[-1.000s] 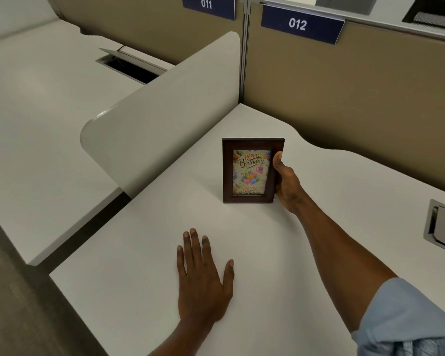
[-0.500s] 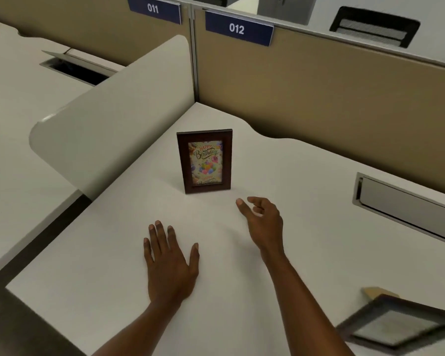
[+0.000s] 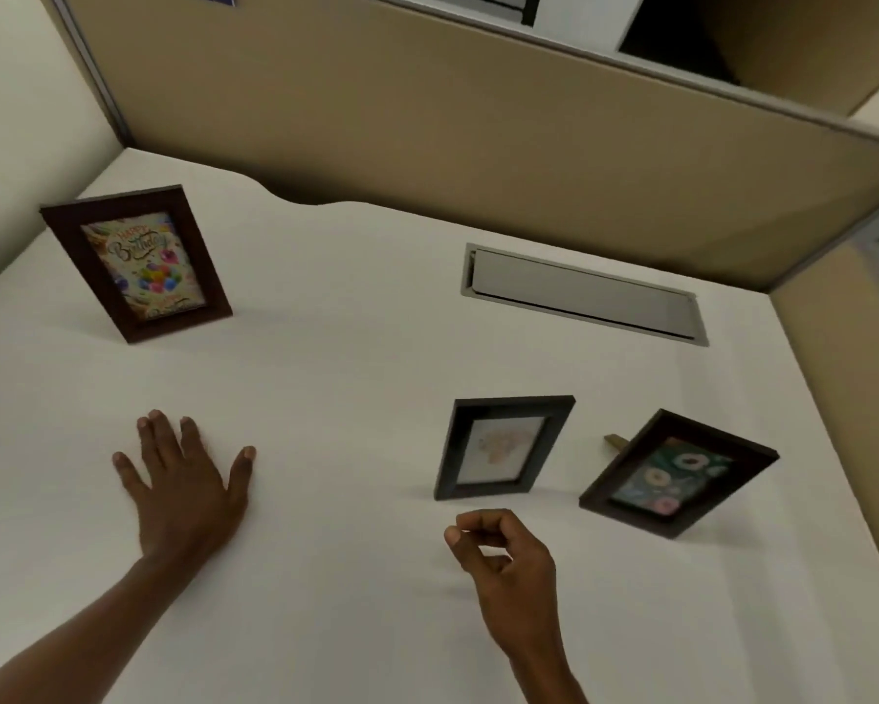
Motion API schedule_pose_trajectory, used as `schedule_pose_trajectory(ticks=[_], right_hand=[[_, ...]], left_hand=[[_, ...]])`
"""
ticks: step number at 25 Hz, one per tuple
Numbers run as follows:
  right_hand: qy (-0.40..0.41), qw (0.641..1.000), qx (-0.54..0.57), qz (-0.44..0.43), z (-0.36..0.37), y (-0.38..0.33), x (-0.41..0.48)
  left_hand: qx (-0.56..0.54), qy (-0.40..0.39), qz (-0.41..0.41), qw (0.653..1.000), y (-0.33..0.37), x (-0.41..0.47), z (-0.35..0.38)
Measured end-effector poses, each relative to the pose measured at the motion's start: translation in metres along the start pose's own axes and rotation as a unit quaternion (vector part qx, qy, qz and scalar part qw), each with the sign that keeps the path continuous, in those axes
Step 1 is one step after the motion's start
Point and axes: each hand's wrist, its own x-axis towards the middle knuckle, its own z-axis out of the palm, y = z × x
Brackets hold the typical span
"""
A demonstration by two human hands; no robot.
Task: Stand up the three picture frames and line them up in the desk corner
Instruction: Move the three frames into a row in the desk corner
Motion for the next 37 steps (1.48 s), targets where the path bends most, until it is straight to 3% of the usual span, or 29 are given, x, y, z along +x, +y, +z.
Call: schedule_pose_trajectory(ticks=[3,6,19,34,37], right_hand=[[0.085,0.996,0.020,-0.005,-0.036,0.019,0.017],[0.107,0.993,0.045,-0.030,-0.053,0.027,0.048],[-0.113,0.986,0.113,-0.040,-0.054,0.041,0.159],[-0.107,0.970,0.206,-0.068,-0.008,0.045,0.195],[-0.145,0.962,0.220,-0.076,0.011,0.027,0.207]], left_hand=[[0.003,0.016,0.023,1.000,0.014,-0.008,0.011],[-0.010,0.036,0.007,0.999,0.013,-0.005,0.006],[-0.044,0.040,0.042,0.997,-0.033,0.028,-0.011],[-0.029,0.036,0.044,0.998,-0.035,0.034,-0.014],[-0.067,0.041,-0.023,0.997,-0.043,0.050,-0.022]])
